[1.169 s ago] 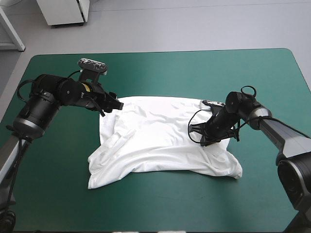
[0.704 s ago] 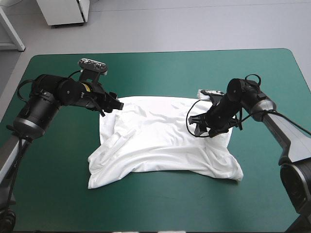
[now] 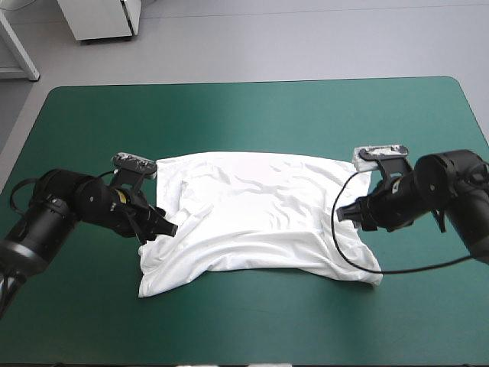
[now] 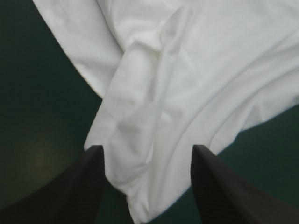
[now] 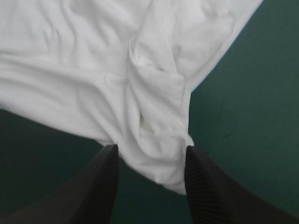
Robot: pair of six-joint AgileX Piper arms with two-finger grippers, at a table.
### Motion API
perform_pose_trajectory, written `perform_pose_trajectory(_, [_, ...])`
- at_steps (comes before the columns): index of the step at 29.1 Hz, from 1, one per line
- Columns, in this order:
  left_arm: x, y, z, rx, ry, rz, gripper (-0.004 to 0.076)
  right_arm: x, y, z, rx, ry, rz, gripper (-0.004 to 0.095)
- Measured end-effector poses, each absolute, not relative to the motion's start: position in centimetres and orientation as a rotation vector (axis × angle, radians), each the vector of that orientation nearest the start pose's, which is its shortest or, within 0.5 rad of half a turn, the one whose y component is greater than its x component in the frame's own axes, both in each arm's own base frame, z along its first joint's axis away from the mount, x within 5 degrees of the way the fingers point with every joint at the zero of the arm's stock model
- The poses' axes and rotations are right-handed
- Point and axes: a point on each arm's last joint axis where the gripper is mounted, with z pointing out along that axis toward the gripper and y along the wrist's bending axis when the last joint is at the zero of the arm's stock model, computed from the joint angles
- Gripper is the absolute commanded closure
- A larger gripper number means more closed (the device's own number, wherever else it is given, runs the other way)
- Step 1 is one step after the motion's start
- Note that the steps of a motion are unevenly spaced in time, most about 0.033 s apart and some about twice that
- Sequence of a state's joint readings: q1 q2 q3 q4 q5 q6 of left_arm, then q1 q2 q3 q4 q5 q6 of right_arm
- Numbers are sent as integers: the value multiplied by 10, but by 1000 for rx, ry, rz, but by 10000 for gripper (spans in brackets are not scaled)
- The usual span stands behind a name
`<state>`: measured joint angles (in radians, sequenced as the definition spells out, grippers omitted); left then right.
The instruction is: Fold the cloth
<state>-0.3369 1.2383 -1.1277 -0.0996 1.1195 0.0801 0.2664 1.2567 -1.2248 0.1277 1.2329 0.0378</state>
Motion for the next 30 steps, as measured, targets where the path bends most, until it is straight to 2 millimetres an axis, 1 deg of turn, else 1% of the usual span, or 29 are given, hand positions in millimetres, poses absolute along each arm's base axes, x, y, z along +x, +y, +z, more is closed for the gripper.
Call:
perform_pose_trajectory(1, [206, -81, 332, 498, 2685, -215, 323, 207, 68, 353, -272, 2752, 263, 484])
perform_pose_trajectory(4, [189, -75, 324, 451, 2715, -222, 323, 189, 63, 350, -241, 2748, 267, 485])
perform_pose_trajectory(6, [180, -72, 310, 441, 2762, -218, 323, 179, 60, 352, -217, 2734, 275, 485])
perform_pose_trajectory(9, [171, -69, 283, 407, 2858, -212, 323, 171, 58, 356, -197, 2711, 281, 485])
perform_pose_trajectory(11, [165, -67, 265, 368, 2910, -210, 323, 169, 57, 357, -193, 2706, 276, 485])
perform_pose_trajectory(14, [161, -66, 247, 306, 2937, -221, 323, 169, 56, 357, -190, 2706, 263, 488])
perform_pose_trajectory(18, [162, -66, 239, 275, 2908, -233, 323, 169, 56, 357, -190, 2706, 261, 492])
perform_pose_trajectory(21, [167, -68, 237, 255, 2879, -236, 323, 169, 56, 357, -190, 2703, 261, 492])
perform_pose_trajectory(24, [174, -68, 230, 244, 2895, -197, 324, 169, 56, 357, -188, 2701, 262, 492])
perform_pose_trajectory(27, [180, -68, 221, 254, 2930, -160, 350, 169, 56, 357, -184, 2700, 262, 492])
perform_pose_trajectory(30, [184, -69, 214, 256, 2960, -145, 412, 170, 55, 357, -180, 2700, 254, 492])
